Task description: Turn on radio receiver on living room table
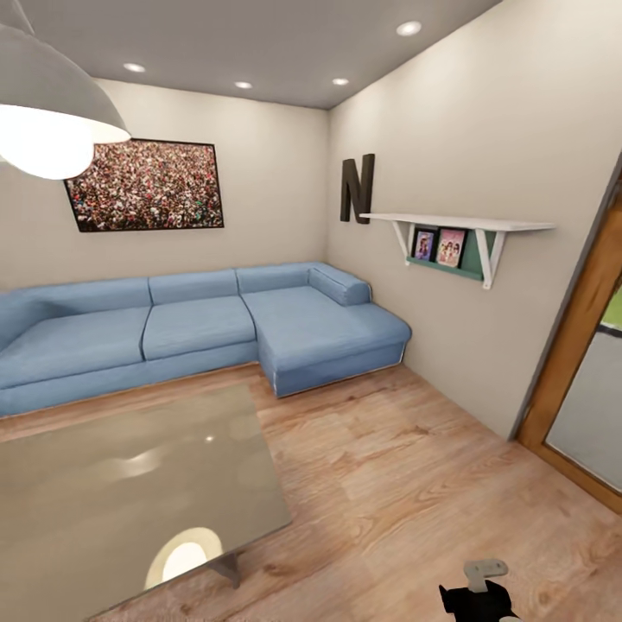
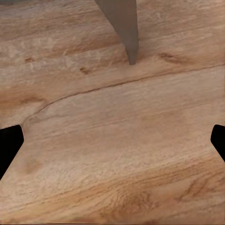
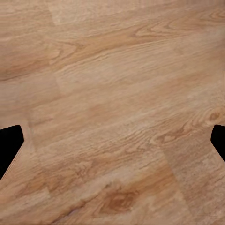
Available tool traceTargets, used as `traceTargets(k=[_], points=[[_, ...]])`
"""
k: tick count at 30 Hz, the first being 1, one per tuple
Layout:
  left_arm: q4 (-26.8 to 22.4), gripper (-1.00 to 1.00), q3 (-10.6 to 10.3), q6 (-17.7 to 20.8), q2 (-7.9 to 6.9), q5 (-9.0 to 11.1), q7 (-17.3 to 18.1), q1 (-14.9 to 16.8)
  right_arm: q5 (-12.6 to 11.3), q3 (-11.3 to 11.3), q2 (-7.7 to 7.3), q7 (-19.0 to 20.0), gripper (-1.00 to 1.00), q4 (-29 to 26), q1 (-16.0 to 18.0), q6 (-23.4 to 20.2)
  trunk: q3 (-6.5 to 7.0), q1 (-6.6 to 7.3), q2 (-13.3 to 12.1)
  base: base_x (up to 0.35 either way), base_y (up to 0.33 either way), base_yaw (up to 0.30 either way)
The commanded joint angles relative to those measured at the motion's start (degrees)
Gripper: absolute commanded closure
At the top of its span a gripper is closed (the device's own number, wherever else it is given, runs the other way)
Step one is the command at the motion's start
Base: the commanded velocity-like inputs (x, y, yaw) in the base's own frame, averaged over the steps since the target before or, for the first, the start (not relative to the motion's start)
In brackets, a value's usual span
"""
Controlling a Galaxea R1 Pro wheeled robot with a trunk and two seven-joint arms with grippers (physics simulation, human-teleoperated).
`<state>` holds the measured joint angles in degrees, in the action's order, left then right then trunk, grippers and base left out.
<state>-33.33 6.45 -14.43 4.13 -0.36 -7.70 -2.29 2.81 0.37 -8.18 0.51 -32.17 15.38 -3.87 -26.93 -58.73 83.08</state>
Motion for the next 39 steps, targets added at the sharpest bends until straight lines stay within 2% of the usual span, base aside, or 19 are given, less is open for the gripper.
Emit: traceTargets(k=[1, 39], points=[[0.0, -1.00, 0.0, 0.0, 0.03, 0.0, 0.0, 0.0, 0.0, 0.0, 0.00, 0.0, -1.00, 0.0, 0.0, 0.0, 0.00, 0.00, 0.0, 0.000, 0.000, 0.300], [0.1, -1.00, 0.5, 0.1, -0.63, 0.0, -0.1, 0.0, -0.1, 0.0, 0.00, -0.1, -1.00, 0.2, 0.0, 0.1, 0.00, 0.00, 0.0, 0.000, 0.000, 0.300]])
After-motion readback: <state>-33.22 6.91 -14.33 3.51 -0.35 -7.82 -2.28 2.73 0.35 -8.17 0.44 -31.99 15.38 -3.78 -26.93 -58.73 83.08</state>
